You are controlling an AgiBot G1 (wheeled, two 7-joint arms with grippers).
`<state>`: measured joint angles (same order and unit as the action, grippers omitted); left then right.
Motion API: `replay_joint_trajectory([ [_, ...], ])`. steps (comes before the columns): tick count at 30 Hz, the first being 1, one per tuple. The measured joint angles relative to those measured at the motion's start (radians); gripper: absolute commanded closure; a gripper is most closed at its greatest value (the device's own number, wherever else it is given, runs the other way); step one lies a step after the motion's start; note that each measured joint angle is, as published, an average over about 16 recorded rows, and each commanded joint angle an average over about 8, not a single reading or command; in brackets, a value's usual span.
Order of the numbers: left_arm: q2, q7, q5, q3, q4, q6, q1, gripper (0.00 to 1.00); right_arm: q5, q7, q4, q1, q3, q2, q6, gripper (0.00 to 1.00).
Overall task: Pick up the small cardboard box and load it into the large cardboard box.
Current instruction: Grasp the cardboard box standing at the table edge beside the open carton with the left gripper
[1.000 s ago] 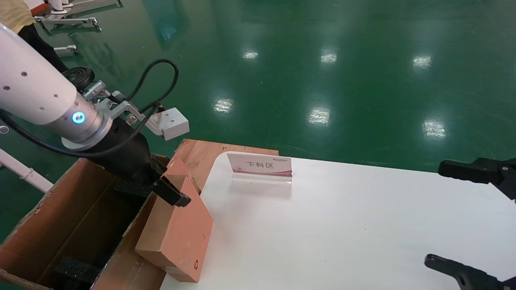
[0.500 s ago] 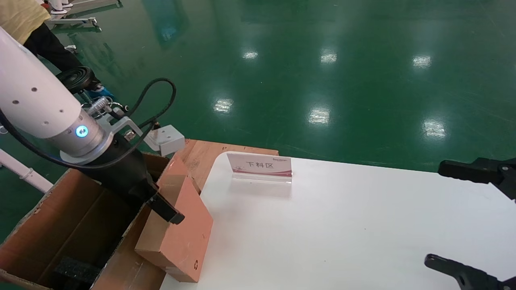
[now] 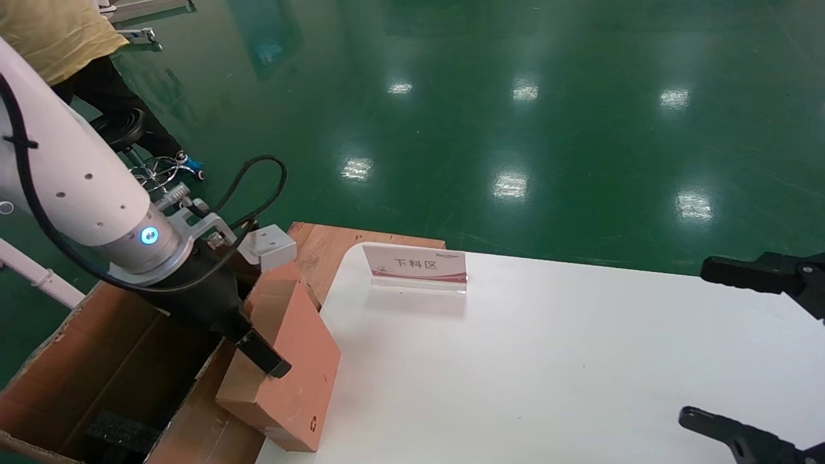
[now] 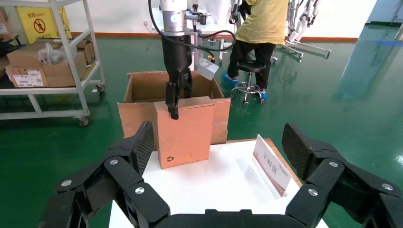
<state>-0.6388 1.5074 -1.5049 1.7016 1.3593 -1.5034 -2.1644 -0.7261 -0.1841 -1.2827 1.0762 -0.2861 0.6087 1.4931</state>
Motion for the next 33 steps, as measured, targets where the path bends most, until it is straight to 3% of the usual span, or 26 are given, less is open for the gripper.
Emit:
replay_joint_trajectory([
  [7, 0.004, 0.006, -0.003, 0.013, 0.000, 0.014, 0.010, 0.00, 0.000, 0.000, 0.000, 0.000, 0.000, 0.000, 0.000, 0.00],
  [8, 0.004, 0.006, -0.003, 0.013, 0.000, 0.015, 0.011, 0.11, 0.000, 0.000, 0.000, 0.000, 0.000, 0.000, 0.000, 0.02],
  [15, 0.006, 0.006, -0.002, 0.014, 0.000, 0.018, 0.013, 0.99, 0.000, 0.000, 0.000, 0.000, 0.000, 0.000, 0.000, 0.89],
  [16, 0.006, 0.006, -0.002, 0.013, 0.000, 0.018, 0.013, 1.00, 0.000, 0.000, 0.000, 0.000, 0.000, 0.000, 0.000, 0.99],
  [17, 0.006, 0.006, -0.002, 0.013, 0.000, 0.017, 0.012, 1.00, 0.000, 0.000, 0.000, 0.000, 0.000, 0.000, 0.000, 1.00],
  [33, 0.003, 0.006, -0.003, 0.010, -0.001, 0.012, 0.011, 1.00, 0.001, 0.000, 0.000, 0.000, 0.000, 0.000, 0.000, 1.00],
])
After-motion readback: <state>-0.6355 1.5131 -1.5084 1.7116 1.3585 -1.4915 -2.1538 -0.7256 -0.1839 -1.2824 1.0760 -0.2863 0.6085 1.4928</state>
